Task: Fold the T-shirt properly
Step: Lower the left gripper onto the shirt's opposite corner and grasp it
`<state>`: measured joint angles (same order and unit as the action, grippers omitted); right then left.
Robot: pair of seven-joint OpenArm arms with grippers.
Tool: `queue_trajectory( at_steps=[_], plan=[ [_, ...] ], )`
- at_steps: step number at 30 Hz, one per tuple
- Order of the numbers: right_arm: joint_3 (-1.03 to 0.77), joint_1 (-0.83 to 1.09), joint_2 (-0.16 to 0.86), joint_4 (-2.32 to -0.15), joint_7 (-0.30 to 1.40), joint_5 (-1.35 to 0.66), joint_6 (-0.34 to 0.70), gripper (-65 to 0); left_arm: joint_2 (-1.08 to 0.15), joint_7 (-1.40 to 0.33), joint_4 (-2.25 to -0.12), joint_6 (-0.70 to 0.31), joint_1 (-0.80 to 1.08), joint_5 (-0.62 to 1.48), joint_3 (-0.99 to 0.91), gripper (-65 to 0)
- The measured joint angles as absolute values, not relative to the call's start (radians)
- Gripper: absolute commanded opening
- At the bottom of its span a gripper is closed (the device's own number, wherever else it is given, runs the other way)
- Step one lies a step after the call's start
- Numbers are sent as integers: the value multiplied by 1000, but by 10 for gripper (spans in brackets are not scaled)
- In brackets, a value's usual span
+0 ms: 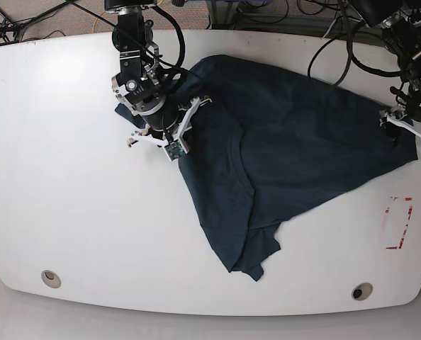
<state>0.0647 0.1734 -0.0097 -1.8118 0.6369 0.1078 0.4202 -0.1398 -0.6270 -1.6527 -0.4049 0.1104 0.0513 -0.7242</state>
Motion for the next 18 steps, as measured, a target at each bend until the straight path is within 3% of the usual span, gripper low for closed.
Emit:
queue_trajectory(
  at_steps=[18],
  plan=[
    [64,181,45,-1840,652,105,419,-646,-144,-575,-1549,-416,82,-102,-685,-129]
  ],
)
